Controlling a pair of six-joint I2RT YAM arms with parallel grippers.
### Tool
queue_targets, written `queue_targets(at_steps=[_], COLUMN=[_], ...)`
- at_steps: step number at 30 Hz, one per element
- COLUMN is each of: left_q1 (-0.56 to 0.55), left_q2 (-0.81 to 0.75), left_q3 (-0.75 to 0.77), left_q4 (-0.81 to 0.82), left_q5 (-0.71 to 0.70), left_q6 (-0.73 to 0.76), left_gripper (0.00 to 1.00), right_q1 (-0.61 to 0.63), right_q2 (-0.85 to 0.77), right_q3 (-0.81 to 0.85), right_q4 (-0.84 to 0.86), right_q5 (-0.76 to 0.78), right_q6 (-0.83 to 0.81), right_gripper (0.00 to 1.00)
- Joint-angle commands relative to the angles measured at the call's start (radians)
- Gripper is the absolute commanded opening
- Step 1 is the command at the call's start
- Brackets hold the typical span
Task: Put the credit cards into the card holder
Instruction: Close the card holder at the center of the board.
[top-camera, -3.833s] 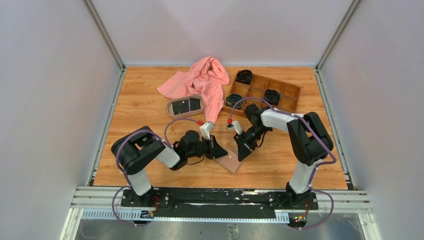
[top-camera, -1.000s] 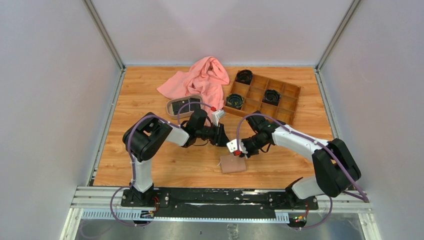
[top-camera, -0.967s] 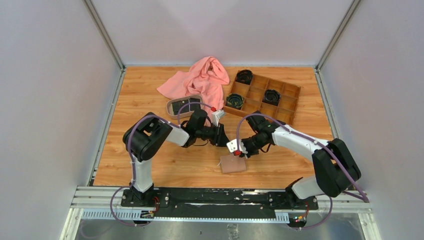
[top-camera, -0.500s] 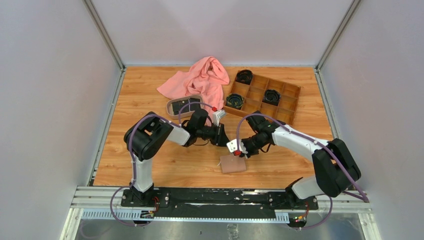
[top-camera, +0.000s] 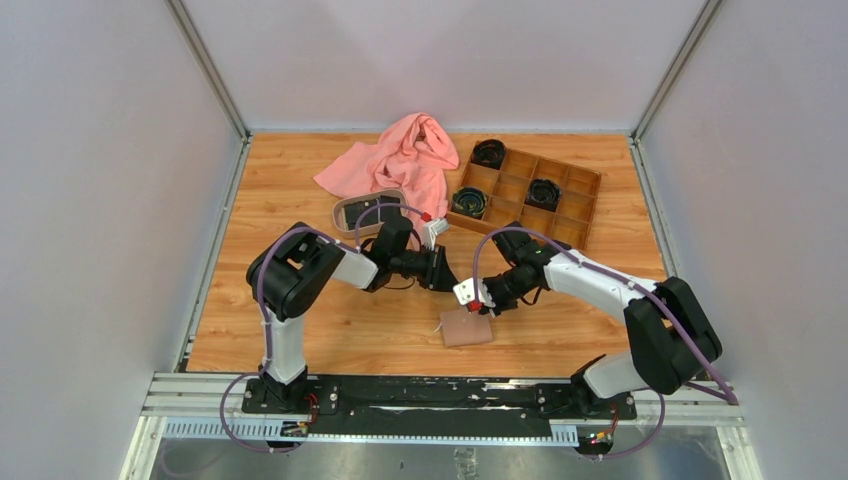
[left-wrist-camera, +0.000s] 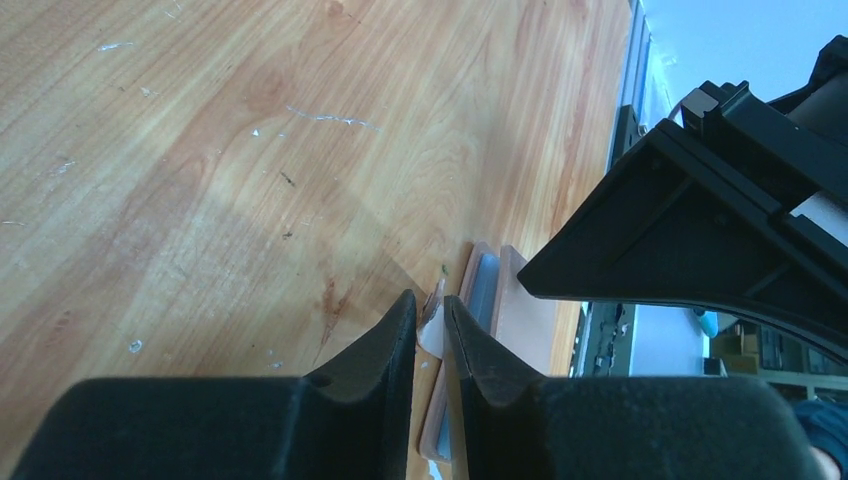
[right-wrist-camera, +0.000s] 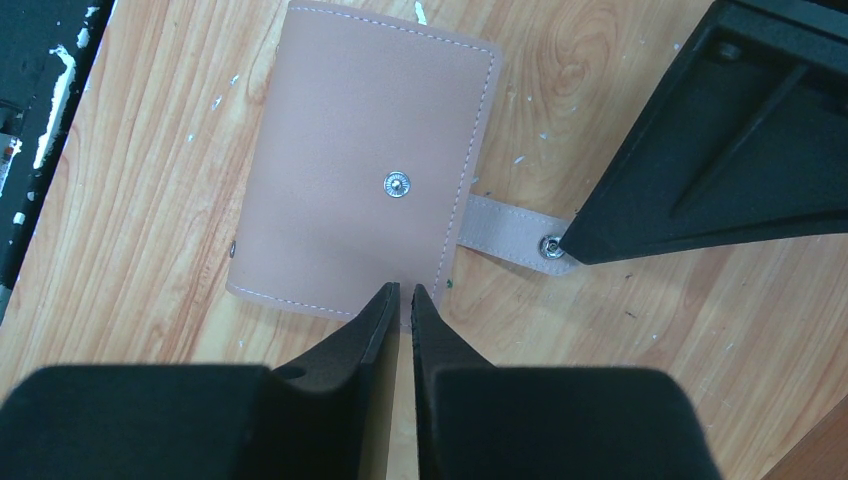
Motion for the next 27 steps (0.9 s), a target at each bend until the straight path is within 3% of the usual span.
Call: queue_targets(at_steps=[1, 8, 12, 18, 27], left_q1=[0.006, 0.005, 0.006, 0.005, -0.035], left_q2=[0.020, 0.041, 0.046, 0.005, -0.208], left_q3=[0.014, 0.025, 0.029, 0.007, -0.122], left_q4=[-0.007, -0.008, -0.008, -0.008, -0.007], left_q5=[0.031, 0.043, 0.044, 0.044, 0.003], left_q6=[-0.005, -0.009, -0.012, 0.005, 0.107], left_gripper=[0.19, 0.16, 0.00, 0.00, 0.00], right_q1=[0.015, 0.014, 0.014, 0.014, 0.042], right_q2=[0.009, 0.009, 0.009, 0.012, 0.031], right_q3=[0.007, 0.008, 0.007, 0.008, 0.019], right_q4=[-0.027, -0.027, -0.027, -0.028, -0.030], right_q5=[-0.001, -0.001, -0.001, 0.002, -0.015], right_q6=[0.000, 0.000, 0.000, 0.002, 0.037], right_gripper=[0.12, 0.12, 0.12, 0.12, 0.12])
